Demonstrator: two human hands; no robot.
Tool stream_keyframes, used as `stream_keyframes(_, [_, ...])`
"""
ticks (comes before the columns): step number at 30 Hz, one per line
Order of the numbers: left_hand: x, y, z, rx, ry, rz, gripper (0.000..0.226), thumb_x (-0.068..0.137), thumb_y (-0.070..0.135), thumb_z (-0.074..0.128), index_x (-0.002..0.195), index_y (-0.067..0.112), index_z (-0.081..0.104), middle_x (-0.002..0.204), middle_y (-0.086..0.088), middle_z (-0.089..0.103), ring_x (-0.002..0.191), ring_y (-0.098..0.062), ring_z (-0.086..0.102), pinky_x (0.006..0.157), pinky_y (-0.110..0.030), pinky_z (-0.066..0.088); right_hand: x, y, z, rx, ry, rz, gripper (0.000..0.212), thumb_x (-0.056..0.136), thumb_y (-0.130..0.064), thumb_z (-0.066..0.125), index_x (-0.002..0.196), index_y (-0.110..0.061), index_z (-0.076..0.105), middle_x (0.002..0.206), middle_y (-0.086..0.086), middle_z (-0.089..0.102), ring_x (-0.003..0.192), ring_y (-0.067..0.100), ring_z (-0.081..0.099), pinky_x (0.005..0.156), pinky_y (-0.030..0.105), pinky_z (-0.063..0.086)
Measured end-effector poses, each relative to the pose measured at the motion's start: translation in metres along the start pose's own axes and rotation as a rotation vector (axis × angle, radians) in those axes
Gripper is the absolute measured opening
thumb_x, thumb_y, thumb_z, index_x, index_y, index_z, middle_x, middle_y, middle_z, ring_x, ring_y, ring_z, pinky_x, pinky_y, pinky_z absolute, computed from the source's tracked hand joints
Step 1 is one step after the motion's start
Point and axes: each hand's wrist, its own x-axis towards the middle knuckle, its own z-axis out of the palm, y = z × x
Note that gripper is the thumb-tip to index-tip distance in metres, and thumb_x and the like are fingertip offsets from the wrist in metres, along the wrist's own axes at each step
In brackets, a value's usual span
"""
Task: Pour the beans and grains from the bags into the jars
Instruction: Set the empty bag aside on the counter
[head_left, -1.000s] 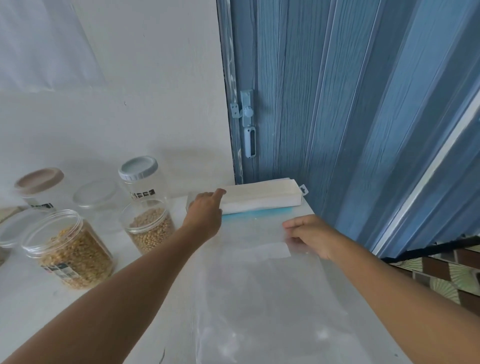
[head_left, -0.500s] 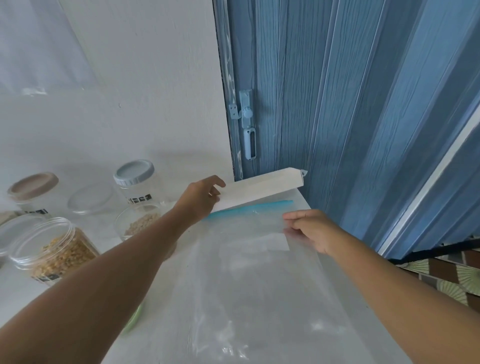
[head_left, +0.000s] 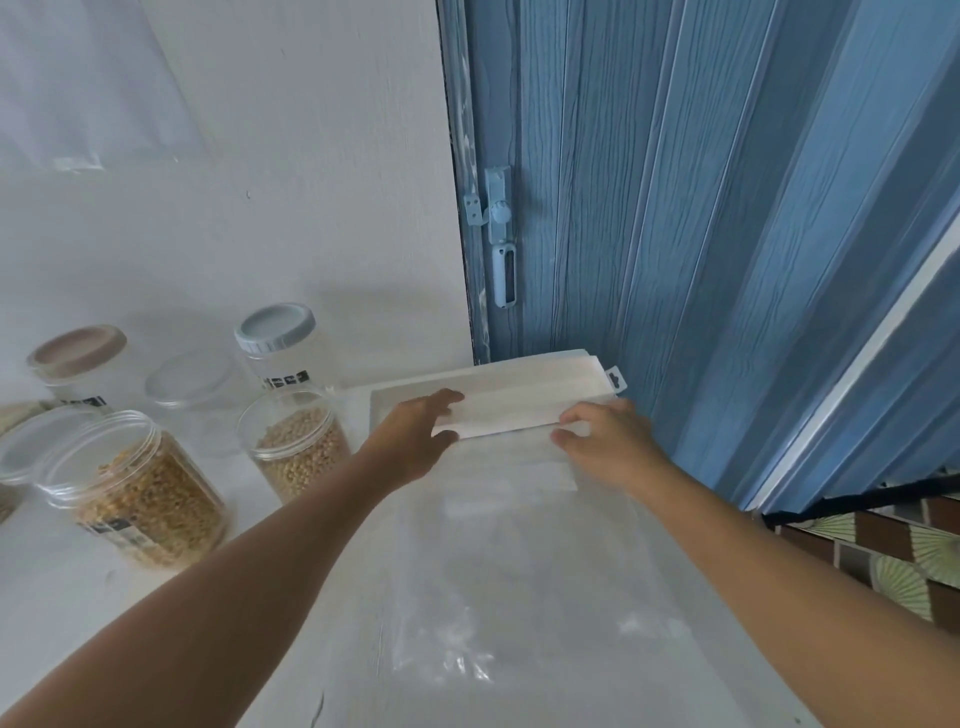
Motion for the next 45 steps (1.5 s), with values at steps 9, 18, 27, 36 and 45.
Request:
stream_keyframes(9, [-0.158,0.03,0.016,-0.053,-0.321,0.206,0.092,0.082,0.096,0.034,0.155,0.063,-0.012,0.165,0.03,-0.025,0.15,0.003,-0.032,0.125,-0.037,-0.011,-0.1,0.0,0.013,-0.297,-0.499,-0.326,0.085,0.089,-0.088,0.02,0.161,-0.051,-0.006,0.168,-0.015,-0.024,0.154,0.012,-0.029,0.127,0.041,-0.011])
stream_keyframes(18, [-0.168,0.015,0.071,0.363,-0.317,0.243,0.097,0.084,0.098,0.017,0.155,0.05,-0.028,0.163,0.009,-0.041,0.148,-0.015,-0.044,0.128,-0.043,-0.015,-0.107,0.039,0.063,-0.536,-0.279,-0.441,0.09,0.089,-0.09,0.012,0.161,-0.044,-0.016,0.168,-0.008,-0.03,0.154,0.019,-0.032,0.127,0.044,-0.015])
stream_keyframes(27, [-0.168,0.015,0.075,0.375,-0.325,0.24,0.1,0.083,0.099,0.018,0.157,0.049,-0.026,0.165,0.008,-0.039,0.149,-0.016,-0.042,0.128,-0.043,-0.015,-0.111,0.041,0.064,-0.529,-0.274,-0.434,0.091,0.088,-0.09,0.009,0.161,-0.043,-0.017,0.168,-0.008,-0.03,0.153,0.019,-0.033,0.127,0.046,-0.013])
stream_keyframes(36, [-0.171,0.016,0.038,-0.052,-0.099,0.137,0.096,0.084,0.097,0.021,0.164,0.044,0.016,0.174,0.013,0.003,0.158,-0.003,-0.013,0.131,-0.042,0.001,-0.099,0.002,0.024,-0.335,-0.441,-0.287,0.087,0.092,-0.085,0.02,0.163,-0.043,-0.008,0.172,-0.011,-0.015,0.158,0.014,-0.017,0.127,0.045,-0.012])
stream_keyframes(45, [-0.184,-0.043,-0.073,0.318,0.321,-0.081,0.107,0.081,0.092,0.01,0.164,0.026,0.027,0.172,-0.004,0.021,0.161,-0.025,0.007,0.129,-0.046,0.007,-0.083,-0.122,0.029,-0.392,-0.24,-0.546,0.092,0.091,-0.085,0.025,0.165,-0.037,0.0,0.174,-0.003,-0.006,0.16,0.018,-0.007,0.129,0.047,-0.003])
